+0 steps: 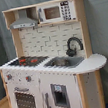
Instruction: Play with the kitchen
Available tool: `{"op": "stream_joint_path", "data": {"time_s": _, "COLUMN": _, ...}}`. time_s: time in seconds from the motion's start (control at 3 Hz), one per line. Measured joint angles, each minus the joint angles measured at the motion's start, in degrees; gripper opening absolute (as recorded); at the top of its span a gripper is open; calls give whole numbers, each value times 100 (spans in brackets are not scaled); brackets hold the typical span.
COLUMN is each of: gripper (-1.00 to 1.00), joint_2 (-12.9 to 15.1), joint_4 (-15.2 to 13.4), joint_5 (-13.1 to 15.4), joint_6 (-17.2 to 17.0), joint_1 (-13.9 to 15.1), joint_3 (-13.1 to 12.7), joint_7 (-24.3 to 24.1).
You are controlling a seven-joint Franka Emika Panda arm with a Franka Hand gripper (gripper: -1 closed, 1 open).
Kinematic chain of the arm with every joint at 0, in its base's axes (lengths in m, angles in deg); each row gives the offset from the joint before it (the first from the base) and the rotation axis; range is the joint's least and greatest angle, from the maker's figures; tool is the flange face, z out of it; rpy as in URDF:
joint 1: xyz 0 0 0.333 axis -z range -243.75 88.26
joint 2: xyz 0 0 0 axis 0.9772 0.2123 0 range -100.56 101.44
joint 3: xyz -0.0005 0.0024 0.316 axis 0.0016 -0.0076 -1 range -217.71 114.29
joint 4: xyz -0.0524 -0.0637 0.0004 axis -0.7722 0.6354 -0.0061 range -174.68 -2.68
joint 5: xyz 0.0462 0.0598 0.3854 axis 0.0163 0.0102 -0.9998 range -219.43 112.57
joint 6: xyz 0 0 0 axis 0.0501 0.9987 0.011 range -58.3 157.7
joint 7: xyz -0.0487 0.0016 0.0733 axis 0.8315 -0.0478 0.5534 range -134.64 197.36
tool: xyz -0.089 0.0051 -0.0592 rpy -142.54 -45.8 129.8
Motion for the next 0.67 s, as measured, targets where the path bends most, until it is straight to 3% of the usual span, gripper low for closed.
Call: {"op": "stream_joint_path", "data": {"time_s": 0.67, "gripper": 100, "joint_2": -58, "joint_4": 32, "joint_5": 2, "joint_6": -108, "joint_1": -20, "joint_3": -252, "joint_7": -1221}}
